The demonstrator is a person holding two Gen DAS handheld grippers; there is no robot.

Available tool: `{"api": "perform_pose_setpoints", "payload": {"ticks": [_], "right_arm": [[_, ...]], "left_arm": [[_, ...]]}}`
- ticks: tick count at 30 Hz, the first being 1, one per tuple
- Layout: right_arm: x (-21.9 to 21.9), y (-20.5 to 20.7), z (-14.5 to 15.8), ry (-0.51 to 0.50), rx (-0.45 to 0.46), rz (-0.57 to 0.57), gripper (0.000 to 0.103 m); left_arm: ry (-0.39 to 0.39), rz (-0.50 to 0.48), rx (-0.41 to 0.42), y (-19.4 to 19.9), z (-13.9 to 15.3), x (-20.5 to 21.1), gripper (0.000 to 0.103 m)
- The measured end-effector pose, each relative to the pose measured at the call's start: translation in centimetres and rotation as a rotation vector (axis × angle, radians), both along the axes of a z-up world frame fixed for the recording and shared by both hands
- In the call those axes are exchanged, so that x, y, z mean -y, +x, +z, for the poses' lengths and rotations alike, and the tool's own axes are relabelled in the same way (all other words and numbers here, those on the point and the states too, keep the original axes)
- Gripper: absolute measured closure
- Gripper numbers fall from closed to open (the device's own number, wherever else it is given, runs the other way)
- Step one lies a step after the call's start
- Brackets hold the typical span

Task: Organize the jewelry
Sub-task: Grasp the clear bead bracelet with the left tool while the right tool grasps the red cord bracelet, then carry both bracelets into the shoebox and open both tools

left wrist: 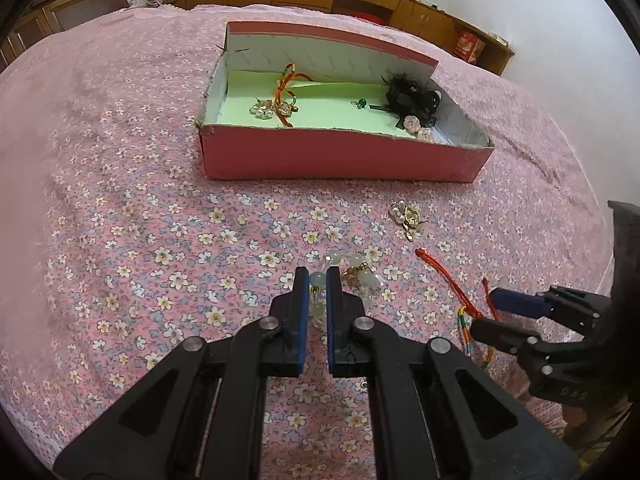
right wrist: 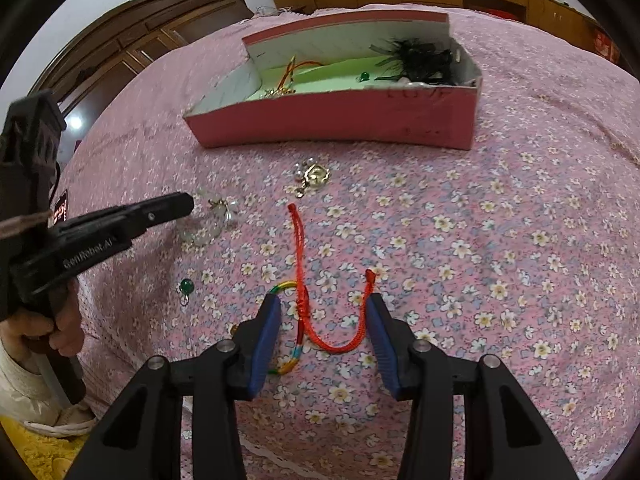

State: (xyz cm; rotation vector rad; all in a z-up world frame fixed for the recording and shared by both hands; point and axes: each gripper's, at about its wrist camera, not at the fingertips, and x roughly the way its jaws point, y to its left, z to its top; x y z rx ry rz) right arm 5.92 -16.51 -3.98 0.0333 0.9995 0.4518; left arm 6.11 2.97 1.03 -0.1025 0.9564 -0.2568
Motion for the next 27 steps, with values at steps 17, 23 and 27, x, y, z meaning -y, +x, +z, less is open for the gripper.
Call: {"api": "perform_pose_setpoints", "payload": {"ticks": [17, 23, 27], "right_arm": [[0.2, -1.2, 1.2, 0.052, 0.093, 0.031, 0.095], [0.4, -1.9, 3.2, 0.078, 0.183, 0.028, 0.095], [0.7, -2.2, 4.2, 0.096, 0.235, 0.005, 0.095]], "left_arm": [[-0.016, 0.002, 0.071, -0.8, 2.3, 0.2, 0.103], [-0.013, 0.002, 0.114, -1.1, 3.7, 0.3, 0.103], [-0.008, 0.009, 0.134, -1.0, 4.3, 0.4, 0.103]]}}
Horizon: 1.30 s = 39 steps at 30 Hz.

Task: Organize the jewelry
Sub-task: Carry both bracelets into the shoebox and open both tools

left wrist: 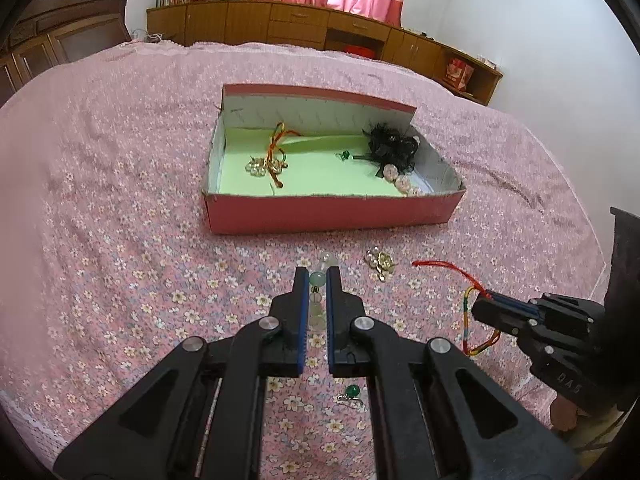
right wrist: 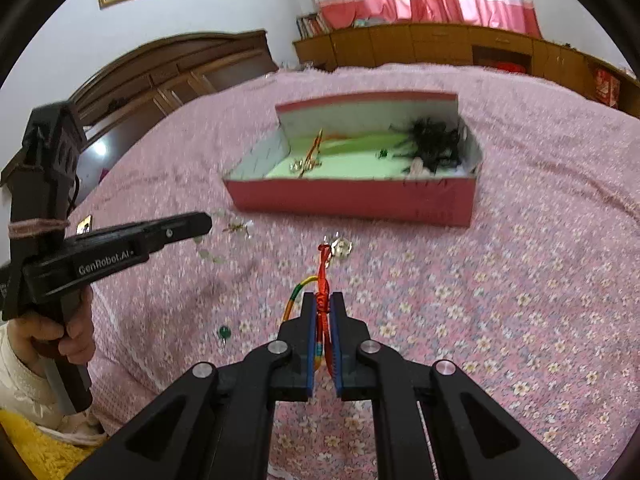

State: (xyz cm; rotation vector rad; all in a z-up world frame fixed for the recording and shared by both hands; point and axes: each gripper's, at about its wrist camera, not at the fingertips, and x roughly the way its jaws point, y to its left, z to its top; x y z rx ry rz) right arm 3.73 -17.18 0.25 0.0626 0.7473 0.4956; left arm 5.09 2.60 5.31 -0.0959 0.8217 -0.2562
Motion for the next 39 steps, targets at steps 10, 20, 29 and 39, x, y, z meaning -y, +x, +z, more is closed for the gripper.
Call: {"api": "perform_pose_setpoints", "payload": {"ticks": [10, 20, 29, 39], "right_arm": [[0.8, 0.5, 1.7, 0.028, 0.08, -0.051, 0.095], [0.5, 1.6, 3.5, 0.031, 0.16, -0.076, 0.095], [0.3, 3.1, 5.0, 0.042, 0.219, -0.092, 0.095], [-0.1, 5.3, 6.6, 0.036, 0.298, -0.115, 0.095]], "left_arm": [[-0.004, 0.042, 0.035, 0.7, 1.0, -0.6, 0.103], [0.006, 0.056, 0.102, 1.7, 2.6, -0.7, 0.103], [0.016, 0.053, 0.168, 2.9, 4.2, -0.2, 0.103], [0.04, 0.061, 0.228, 5.3, 5.0, 0.3, 0.103]]}}
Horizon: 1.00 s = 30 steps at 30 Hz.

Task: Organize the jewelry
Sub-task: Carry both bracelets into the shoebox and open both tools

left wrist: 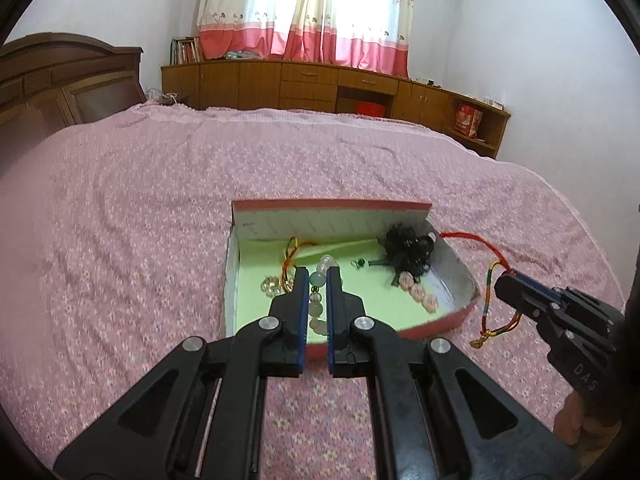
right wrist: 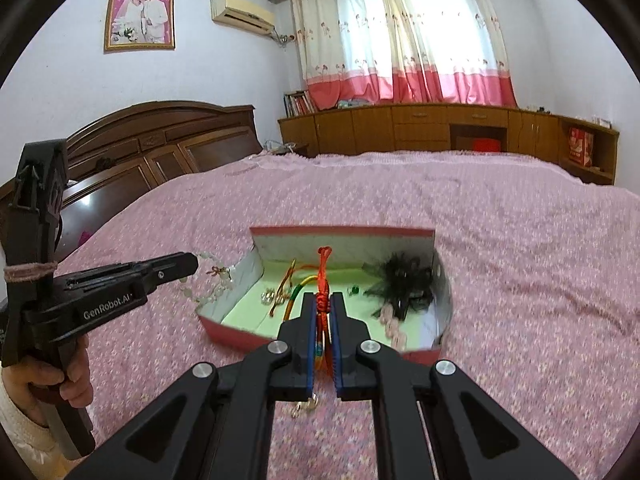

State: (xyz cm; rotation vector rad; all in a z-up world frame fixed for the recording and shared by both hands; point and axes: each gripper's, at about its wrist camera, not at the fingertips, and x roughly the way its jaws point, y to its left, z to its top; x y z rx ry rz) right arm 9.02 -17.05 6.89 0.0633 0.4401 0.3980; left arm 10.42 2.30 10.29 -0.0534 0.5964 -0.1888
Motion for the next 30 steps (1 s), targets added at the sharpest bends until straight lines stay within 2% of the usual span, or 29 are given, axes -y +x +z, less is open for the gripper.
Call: {"api": "perform_pose_setpoints", "payload": {"ticks": [17, 21, 30], "right_arm": [[-0.5, 5.8, 0.0, 0.034, 0.06, -0.051, 0.095], [-0.9, 7.5, -0.9, 0.026, 0.037, -0.061, 0.095], [-1.9, 10.9, -4.1, -0.034, -0.088, -0.078, 0.095]], "left_arm": [[0.032, 0.063, 0.066, 4.3, -2.0, 0.0, 0.103], [0.036, 0.07, 0.042, 5.5, -3.1, 0.0, 0.103], [0.033, 0.079, -0.031, 7.5, -5.6, 0.1, 0.103]]}}
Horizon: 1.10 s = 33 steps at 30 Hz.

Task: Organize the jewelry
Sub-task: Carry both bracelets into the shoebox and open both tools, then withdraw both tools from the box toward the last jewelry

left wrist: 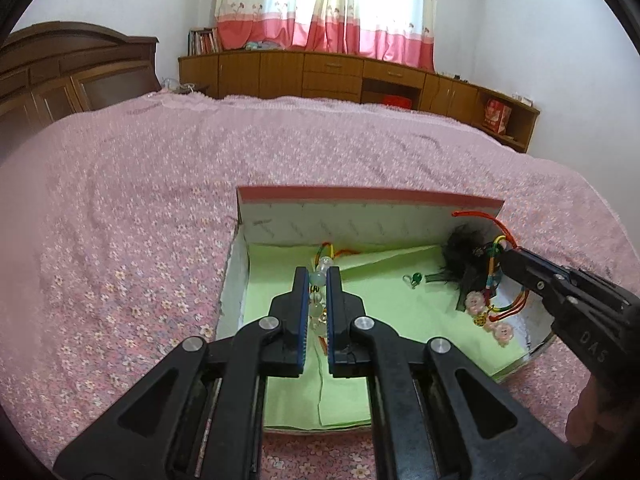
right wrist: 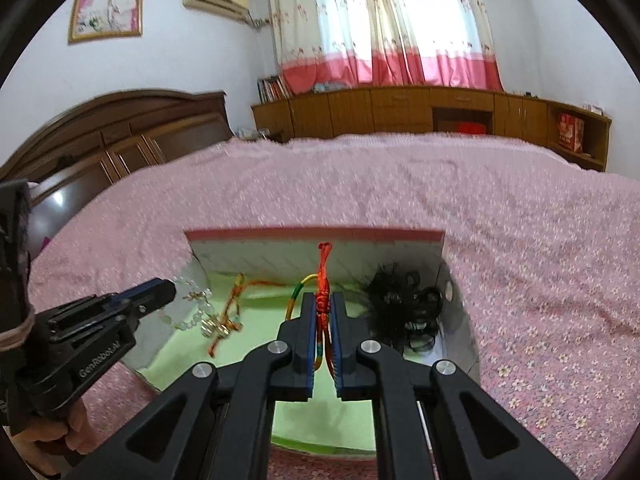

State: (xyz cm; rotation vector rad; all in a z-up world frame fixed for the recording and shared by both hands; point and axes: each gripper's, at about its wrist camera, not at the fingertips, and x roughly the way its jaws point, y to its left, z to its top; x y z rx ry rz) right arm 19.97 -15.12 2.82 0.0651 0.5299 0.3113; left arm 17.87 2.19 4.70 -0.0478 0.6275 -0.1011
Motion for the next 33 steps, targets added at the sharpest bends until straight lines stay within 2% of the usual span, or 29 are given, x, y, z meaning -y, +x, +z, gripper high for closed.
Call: {"api": "perform_pose_setpoints", "payload": {"ticks": [11, 19, 22, 24, 28, 30, 33], "right_arm": [[-0.7, 3.8, -3.4, -0.071, -0.167, -0.009, 0.095], [-1.0, 4.9, -4.9, -0.088, -0.239, -0.013, 0.095], [-0.9, 4.8, -5.1, -0.089, -0.245, -0.017, 0.087], [-1.0, 4.9, -5.0, -0.079, -0.253, -0.007, 0.076], [-0.9, 4.7, -4.9, -0.069, -0.258, 0.007, 0.07], [-0.9, 4.4, -4.6, -0.058, -0.253, 0.014, 0.064], [-0.7, 3.9, -3.7, -0.044, -0.235, 0.02, 0.06]], "left_arm": [[0.005, 0.009, -0.107, 2.0, -2.5, 0.1, 0.103], [0.029, 0.038, -0.148, 2.5, -3.2, 0.3, 0.103], [0.055, 0.045, -0.161, 2.6, -3.3, 0.6, 0.101], [0.063, 0.044, -0.166, 2.7, -3.3, 0.7, 0.098], [0.056, 0.031, -0.167, 2.8, -2.8, 0.9, 0.09], [0.056, 0.031, -0.158, 2.4, -2.5, 0.9, 0.079], [0.043, 0.033, -0.141, 1.8, -1.8, 0.7, 0.075]]}}
